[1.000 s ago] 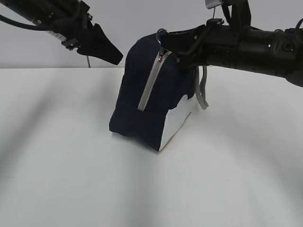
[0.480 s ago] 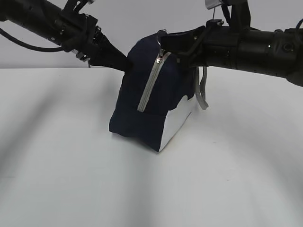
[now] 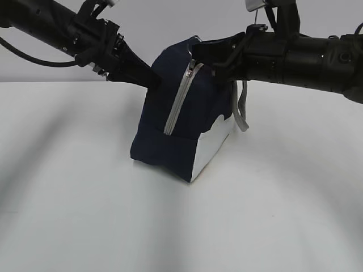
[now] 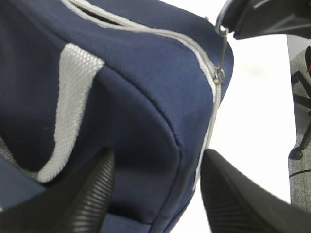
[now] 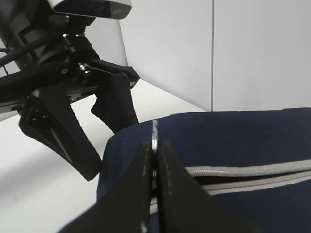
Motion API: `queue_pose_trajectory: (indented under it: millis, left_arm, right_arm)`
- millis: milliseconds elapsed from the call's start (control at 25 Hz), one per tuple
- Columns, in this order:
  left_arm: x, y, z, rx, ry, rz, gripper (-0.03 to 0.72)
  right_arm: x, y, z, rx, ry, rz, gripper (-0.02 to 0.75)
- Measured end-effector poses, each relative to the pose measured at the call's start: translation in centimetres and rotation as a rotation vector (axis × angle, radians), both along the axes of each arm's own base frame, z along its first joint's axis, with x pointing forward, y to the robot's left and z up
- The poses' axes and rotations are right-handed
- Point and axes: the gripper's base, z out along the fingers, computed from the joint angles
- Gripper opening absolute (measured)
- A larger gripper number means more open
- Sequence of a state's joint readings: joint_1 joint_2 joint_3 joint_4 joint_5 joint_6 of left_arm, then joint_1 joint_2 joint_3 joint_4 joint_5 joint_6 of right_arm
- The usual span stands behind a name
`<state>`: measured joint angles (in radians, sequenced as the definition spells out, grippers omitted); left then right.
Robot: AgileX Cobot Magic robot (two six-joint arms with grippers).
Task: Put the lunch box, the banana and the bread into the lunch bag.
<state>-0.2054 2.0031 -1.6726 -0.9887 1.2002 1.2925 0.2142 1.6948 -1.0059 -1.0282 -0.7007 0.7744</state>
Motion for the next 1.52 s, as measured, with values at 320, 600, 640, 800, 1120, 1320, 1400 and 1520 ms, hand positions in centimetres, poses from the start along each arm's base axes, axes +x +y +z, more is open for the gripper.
queue_pose_trajectory:
  millis: [320,600,640,800,1120,1320,1400,1520]
  left_arm:
    - [-0.1,-0.3,0.0,-0.002,0.000,-0.008,0.338]
    - [0.1,-0.7,-0.8,-0.006,0.044,0.003,0.257]
    - [0.1,-0.7,-0.8,-0.006,0.045,0.003,0.235]
    - [0.1,-0.7,-0.8,-0.006,0.052,0.009,0.084]
    - [0.1,-0.7,-0.8,-0.010,0.101,0.048,0.003]
    - [0.1,-0.9,-0.8,-0.017,0.125,0.063,0.003]
    - [0.0,-1.1,-0.8,-0.021,0.132,0.063,0.003]
    - [-0.3,-1.9,-0.7,-0.020,0.139,0.055,0.002]
  right_arm:
    - [0.0,0.0,0.0,0.001,0.007,0.003,-0.016]
    - [0.0,0.0,0.0,0.004,0.011,0.002,-0.016]
    - [0.0,0.0,0.0,0.004,0.011,0.002,-0.016]
    - [0.0,0.0,0.0,0.004,0.011,0.002,-0.016]
    - [-0.2,0.3,0.2,0.035,-0.002,0.033,-0.016]
    - [-0.3,0.2,0.9,0.056,-0.013,0.023,-0.016]
    - [-0.3,0.1,1.1,0.056,-0.016,0.018,-0.016]
    - [0.0,0.1,1.6,0.059,-0.013,0.006,-0.016]
